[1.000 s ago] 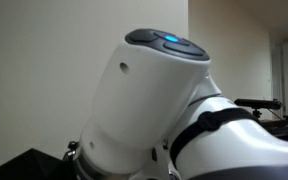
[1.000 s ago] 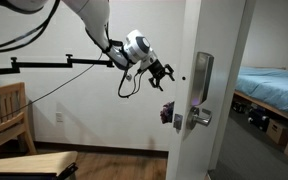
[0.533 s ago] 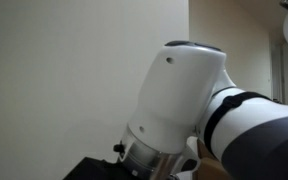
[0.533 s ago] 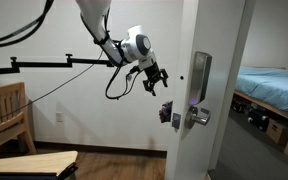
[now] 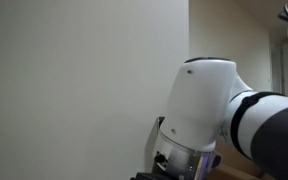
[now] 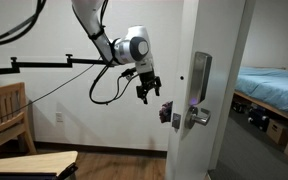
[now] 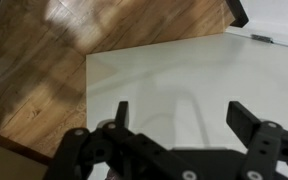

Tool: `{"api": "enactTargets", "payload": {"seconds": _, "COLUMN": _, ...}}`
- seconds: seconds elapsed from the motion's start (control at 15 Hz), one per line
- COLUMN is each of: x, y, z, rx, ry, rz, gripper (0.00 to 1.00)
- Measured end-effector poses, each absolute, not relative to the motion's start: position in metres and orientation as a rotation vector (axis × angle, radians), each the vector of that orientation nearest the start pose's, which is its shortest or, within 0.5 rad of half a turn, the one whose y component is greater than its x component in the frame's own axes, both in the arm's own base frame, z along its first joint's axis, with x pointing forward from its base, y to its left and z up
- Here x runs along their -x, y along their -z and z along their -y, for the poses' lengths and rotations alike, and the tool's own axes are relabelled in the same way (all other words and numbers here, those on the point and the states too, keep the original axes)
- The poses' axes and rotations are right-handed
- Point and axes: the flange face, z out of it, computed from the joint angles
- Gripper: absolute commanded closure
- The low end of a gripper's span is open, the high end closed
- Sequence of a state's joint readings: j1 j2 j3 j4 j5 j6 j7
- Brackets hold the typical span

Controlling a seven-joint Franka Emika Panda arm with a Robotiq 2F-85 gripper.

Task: Open the door

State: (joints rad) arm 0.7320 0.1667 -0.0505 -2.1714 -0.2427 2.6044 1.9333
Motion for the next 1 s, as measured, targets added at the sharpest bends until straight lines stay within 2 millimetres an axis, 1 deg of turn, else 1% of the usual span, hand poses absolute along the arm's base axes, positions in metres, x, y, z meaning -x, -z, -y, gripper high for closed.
{"api": "enactTargets", "payload": {"seconds": 0.13, "x": -0.445, "y": -0.343, "z": -0.373, "rx": 2.519, "ry": 0.318, "rz": -1.457, "gripper": 0.0}}
{"api": "enactTargets", "payload": {"seconds": 0.27, "x": -0.437, "y": -0.338, "z": -0.377, "rx": 2.545, "ry": 0.306, "rz": -1.426, "gripper": 0.0}}
{"api": "enactTargets", "payload": {"seconds": 0.4, "x": -0.422, "y": -0.325, "z": -0.377, "rx": 2.585, "ry": 0.282, "rz": -1.414, "gripper": 0.0}}
{"api": "enactTargets", "payload": {"seconds": 0.47, "x": -0.413, "y": -0.317, "z": -0.372, "rx": 2.607, "ry": 0.269, "rz": -1.416, "gripper": 0.0}}
{"api": "enactTargets", "payload": {"seconds": 0.6, "x": -0.396, "y": -0.302, "z": -0.353, "rx": 2.641, "ry": 0.256, "rz": -1.45, "gripper": 0.0}}
{"api": "enactTargets", "payload": {"seconds": 0.73, "x": -0.38, "y": -0.292, "z": -0.326, "rx": 2.646, "ry": 0.275, "rz": -1.519, "gripper": 0.0}}
{"api": "enactTargets", "payload": {"seconds": 0.87, "x": -0.365, "y": -0.29, "z": -0.297, "rx": 2.613, "ry": 0.326, "rz": -1.61, "gripper": 0.0}}
{"api": "enactTargets", "payload": {"seconds": 1.0, "x": -0.351, "y": -0.294, "z": -0.271, "rx": 2.551, "ry": 0.36, "rz": -1.71, "gripper": 0.0}}
